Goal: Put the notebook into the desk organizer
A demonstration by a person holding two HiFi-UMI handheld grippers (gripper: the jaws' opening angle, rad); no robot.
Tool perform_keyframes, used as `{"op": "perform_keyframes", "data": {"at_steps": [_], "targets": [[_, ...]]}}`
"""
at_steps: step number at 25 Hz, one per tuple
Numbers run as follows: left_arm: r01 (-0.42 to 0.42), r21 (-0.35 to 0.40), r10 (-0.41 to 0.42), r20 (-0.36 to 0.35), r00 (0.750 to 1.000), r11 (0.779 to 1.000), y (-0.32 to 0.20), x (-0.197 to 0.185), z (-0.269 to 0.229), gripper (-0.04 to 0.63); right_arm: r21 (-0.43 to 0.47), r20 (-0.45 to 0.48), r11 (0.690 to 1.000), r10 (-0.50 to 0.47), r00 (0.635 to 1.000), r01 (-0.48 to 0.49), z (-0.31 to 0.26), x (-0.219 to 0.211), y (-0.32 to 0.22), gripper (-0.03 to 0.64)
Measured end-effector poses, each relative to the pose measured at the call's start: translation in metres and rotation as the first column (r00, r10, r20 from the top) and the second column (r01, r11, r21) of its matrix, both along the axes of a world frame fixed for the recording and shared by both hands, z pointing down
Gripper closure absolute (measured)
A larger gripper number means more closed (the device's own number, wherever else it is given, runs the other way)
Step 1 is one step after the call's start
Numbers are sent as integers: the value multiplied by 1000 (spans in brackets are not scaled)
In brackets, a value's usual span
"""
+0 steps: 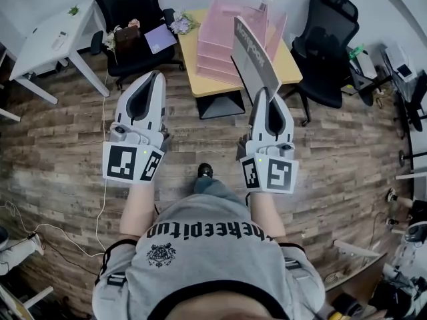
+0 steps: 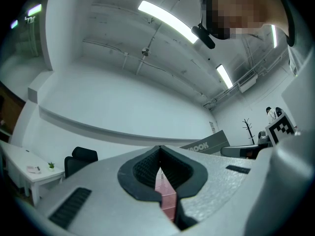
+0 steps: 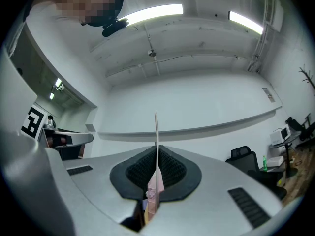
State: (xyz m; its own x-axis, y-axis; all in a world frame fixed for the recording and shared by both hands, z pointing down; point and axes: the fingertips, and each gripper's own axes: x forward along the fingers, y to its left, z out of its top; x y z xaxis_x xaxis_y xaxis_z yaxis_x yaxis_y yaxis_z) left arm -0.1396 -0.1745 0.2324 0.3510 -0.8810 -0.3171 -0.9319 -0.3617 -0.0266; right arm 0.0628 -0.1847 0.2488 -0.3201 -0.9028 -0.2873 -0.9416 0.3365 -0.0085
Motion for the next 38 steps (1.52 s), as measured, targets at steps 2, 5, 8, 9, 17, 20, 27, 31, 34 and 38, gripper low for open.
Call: {"op": "perform_keyframes", "data": {"at_steps": [2, 5, 8, 9, 17, 20, 27, 31, 34, 38], "targets": [[8, 1, -8, -3, 1000, 1000, -16, 2, 0, 592, 1, -2, 1000, -10, 1000, 10, 0, 2, -18, 607], [19, 3, -19, -4, 1000, 1000, -40, 5, 1, 592, 0, -7, 1000, -28, 1000, 28, 2, 3, -44, 607], [29, 1, -29, -3, 1000, 1000, -60, 7, 3, 592, -14, -22, 998, -58, 998, 58, 7, 1, -67, 607], [33, -1, -33, -2, 999, 999, -65, 8, 3, 592, -24, -30, 997, -71, 997, 70, 9, 0, -74, 607], [72, -24, -72, 1, 997, 997, -97, 4, 12, 592, -127, -119, 979, -177, 977, 161, 46, -20, -115, 607], [85, -38, -85, -2, 996, 996, -106, 1, 17, 592, -177, -180, 966, -219, 959, 187, 67, -28, -122, 607], [109, -71, -110, -9, 994, 991, -118, -8, 31, 592, -228, -411, 956, -267, 872, 185, 123, -50, -132, 607], [124, -89, -125, -12, 992, 988, -121, -13, 39, 592, -222, -578, 966, -240, 780, 132, 158, -53, -140, 607], [134, -103, -137, -19, 990, 986, -122, -18, 45, 592, -174, -727, 980, -194, 658, 96, 182, -56, -144, 606], [150, -118, -154, -18, 988, 982, -122, -23, 51, 592, -77, -877, 993, -111, 467, 93, 213, -60, -147, 606]]}}
